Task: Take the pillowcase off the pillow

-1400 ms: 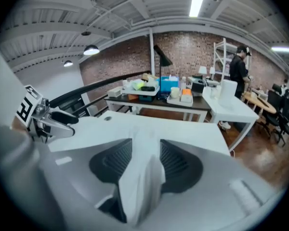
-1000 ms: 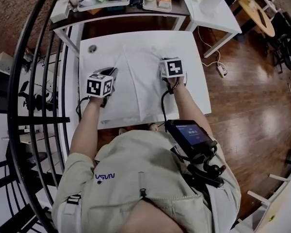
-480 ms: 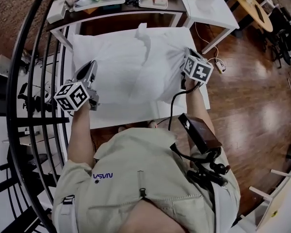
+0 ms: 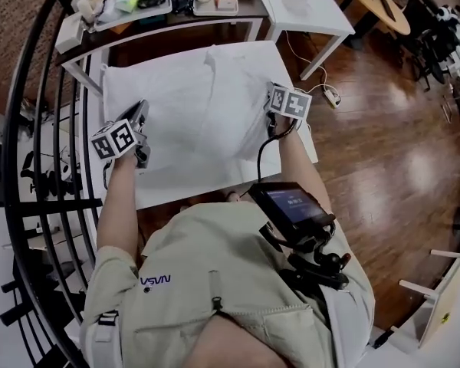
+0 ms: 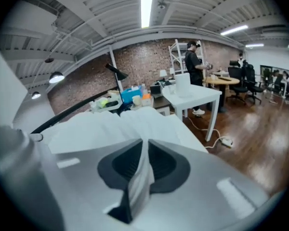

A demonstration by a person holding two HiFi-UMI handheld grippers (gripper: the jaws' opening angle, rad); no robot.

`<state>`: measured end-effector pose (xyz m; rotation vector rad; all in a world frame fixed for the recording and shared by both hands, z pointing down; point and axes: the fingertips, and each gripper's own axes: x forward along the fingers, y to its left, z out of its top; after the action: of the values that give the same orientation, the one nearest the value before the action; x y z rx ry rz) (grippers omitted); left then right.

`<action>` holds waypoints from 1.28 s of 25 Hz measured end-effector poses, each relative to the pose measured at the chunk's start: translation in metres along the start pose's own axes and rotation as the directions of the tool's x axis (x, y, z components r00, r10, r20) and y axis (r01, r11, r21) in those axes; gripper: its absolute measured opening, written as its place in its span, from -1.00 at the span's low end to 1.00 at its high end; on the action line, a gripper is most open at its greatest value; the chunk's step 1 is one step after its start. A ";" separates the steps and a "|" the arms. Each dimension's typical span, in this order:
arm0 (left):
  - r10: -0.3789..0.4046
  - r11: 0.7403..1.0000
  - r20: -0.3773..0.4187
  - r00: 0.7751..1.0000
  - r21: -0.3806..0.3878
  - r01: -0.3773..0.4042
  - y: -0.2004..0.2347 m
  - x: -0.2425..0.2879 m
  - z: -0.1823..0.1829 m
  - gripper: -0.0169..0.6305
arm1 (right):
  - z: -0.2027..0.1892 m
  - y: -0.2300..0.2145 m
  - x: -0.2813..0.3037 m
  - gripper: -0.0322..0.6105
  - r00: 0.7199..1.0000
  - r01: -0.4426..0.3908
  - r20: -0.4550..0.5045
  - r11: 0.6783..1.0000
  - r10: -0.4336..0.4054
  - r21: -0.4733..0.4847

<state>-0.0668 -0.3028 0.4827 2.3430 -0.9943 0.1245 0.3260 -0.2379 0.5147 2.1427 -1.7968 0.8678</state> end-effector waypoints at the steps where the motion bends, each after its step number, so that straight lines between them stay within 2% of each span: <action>1: 0.000 0.999 0.009 1.000 0.035 0.000 -0.001 0.007 0.002 -0.87 | -0.001 0.004 0.001 -0.72 0.999 -0.032 0.009 0.999 0.032 0.000; 3: -0.021 0.994 0.021 1.000 0.104 0.019 -0.007 0.016 0.010 -0.69 | 0.008 0.007 -0.008 -0.46 0.996 -0.069 0.052 0.998 0.069 0.002; 6: -0.050 0.979 0.014 0.999 0.200 0.046 -0.020 0.013 0.015 -0.13 | 0.021 0.007 -0.037 -0.41 0.987 -0.073 0.141 0.997 0.072 0.002; 8: -0.017 0.944 -0.010 1.000 0.330 0.019 -0.028 -0.003 0.002 0.07 | 0.014 0.013 -0.060 -0.41 0.980 -0.080 0.186 0.997 0.077 0.006; 10: 0.009 0.885 -0.070 0.998 0.465 0.025 -0.042 -0.018 -0.030 0.08 | -0.006 0.027 -0.081 -0.41 0.976 -0.096 0.195 0.995 0.097 -0.012; 12: 0.028 0.838 -0.153 0.988 0.543 0.061 -0.053 -0.024 -0.069 0.14 | -0.032 0.048 -0.098 -0.34 0.978 -0.114 0.169 0.991 0.125 -0.071; 16: 0.085 0.787 -0.247 0.965 0.611 0.087 -0.052 -0.028 -0.116 0.21 | -0.096 0.086 -0.116 -0.25 0.987 -0.123 0.075 0.975 0.139 -0.183; 19: 0.128 0.737 -0.324 0.937 0.663 0.129 -0.047 -0.022 -0.137 0.25 | -0.139 0.098 -0.106 -0.17 0.993 -0.114 -0.022 0.968 0.112 -0.224; 21: 0.160 0.719 -0.342 0.926 0.683 0.128 -0.038 -0.014 -0.146 0.24 | -0.155 0.101 -0.090 -0.16 0.994 -0.095 -0.068 0.963 0.080 -0.252; 23: 0.181 0.722 -0.335 0.925 0.684 0.106 -0.031 -0.006 -0.151 0.18 | -0.159 0.104 -0.077 -0.16 0.995 -0.074 -0.079 0.957 0.054 -0.280; 25: 0.182 0.726 -0.315 0.932 0.682 0.088 -0.033 -0.004 -0.149 -0.10 | -0.154 0.108 -0.073 -0.29 0.997 -0.062 -0.068 0.952 0.043 -0.301; 27: 0.171 0.731 -0.287 0.943 0.678 0.073 -0.042 -0.006 -0.140 -0.39 | -0.148 0.110 -0.077 -0.56 0.998 -0.049 -0.047 0.947 0.037 -0.316; 29: 0.162 0.732 -0.245 0.956 0.680 0.051 -0.051 -0.013 -0.126 -0.61 | -0.144 0.110 -0.084 -0.75 0.999 -0.040 -0.023 0.949 0.035 -0.313; 32: 0.150 0.770 -0.132 0.980 0.638 -0.032 -0.051 -0.025 -0.094 -0.80 | -0.135 0.107 -0.095 -0.84 0.999 -0.022 0.017 0.955 0.029 -0.295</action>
<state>-0.0372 -0.2081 0.5284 2.8097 -1.0959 0.8140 0.1762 -0.1147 0.5481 1.9489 -1.8348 0.5417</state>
